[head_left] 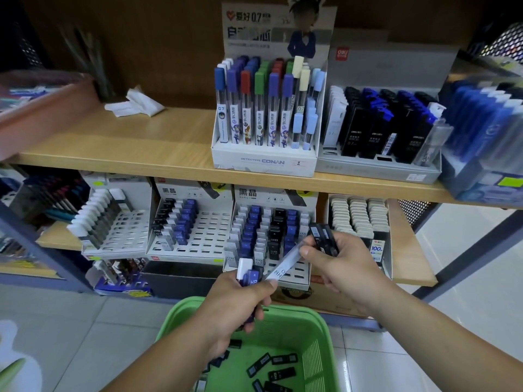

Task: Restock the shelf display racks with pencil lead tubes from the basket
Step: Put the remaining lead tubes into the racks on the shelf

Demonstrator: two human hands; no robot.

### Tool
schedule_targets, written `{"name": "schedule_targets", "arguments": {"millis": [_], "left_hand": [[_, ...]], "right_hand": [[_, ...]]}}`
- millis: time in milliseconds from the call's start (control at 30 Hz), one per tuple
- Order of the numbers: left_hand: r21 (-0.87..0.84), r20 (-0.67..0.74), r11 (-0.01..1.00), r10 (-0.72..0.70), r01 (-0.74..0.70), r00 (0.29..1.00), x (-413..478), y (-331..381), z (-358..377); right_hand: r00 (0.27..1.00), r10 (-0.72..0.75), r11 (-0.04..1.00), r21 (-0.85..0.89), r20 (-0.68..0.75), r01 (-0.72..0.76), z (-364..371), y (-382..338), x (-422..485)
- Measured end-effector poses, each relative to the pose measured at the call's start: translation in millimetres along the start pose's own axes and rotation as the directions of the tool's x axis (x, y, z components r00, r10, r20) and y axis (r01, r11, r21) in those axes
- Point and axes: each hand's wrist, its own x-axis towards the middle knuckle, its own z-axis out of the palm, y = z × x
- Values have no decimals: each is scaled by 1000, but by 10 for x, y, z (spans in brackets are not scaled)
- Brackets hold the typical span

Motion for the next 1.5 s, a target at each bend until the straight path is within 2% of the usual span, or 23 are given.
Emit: {"name": "schedule_targets", "arguments": {"millis": [133, 300, 367, 400, 467, 567, 633, 700, 800, 867, 933, 1000, 1167, 1300, 1400, 1500], "left_hand": [[-26, -10, 1000, 4, -5, 1000, 18, 6, -3], [-71, 14, 995, 68, -67, 998, 26, 113, 120], [-104, -9, 989, 108, -108, 994, 15, 183, 186], [-125, -35, 985, 119, -123, 992, 22, 221, 200], [-170, -71, 975, 135, -145, 988, 46, 296, 193], [-246, -57, 955, 154, -163, 986, 45, 336, 208], [-270, -38, 949, 160, -164, 986, 16, 310, 262], [-237, -29, 954, 185, -187, 982, -9, 268, 322], [-112, -20, 967, 227, -228, 974, -40, 248, 381], [-65, -4, 967, 246, -245, 969, -63, 266, 412], [-60, 5, 966, 252, -252, 968, -75, 299, 434], [-43, -3, 966, 256, -256, 967, -56, 323, 434], [-35, -25, 982, 182, -183, 983, 15, 307, 348], [-60, -7, 989, 137, -137, 991, 62, 255, 289], [-69, 23, 990, 124, -122, 992, 96, 259, 268], [-109, 60, 991, 82, -75, 995, 101, 268, 270]], "right_hand": [[991, -114, 986, -134, -70, 104, -168, -102, 69], [995, 97, 994, 57, -36, -95, -145, -59, 24], [990, 142, 990, 16, -13, -142, -166, -49, 2], [987, 159, 985, -72, -2, -159, -200, -55, -12], [975, 207, 954, -236, 83, -183, -273, -62, -59], [914, 285, 942, -262, 289, -210, -291, -49, -150], [886, 286, 940, -286, 366, -185, -246, -68, -213], [913, 217, 955, -269, 346, -125, -221, -126, -228], [983, 40, 989, -144, 177, -14, -281, -213, -185], [981, 17, 998, -58, 193, -6, -313, -249, -181], [974, -22, 992, -112, 227, 48, -306, -241, -181], [978, -94, 976, -178, 186, 128, -296, -230, -150], [959, -271, 945, -212, -89, 247, -341, -218, 88], [914, -392, 860, -393, -103, 324, -251, -169, 282], [898, -428, 783, -539, -105, 310, -203, -76, 424], [894, -440, 732, -611, -85, 303, -176, 14, 515]]}}
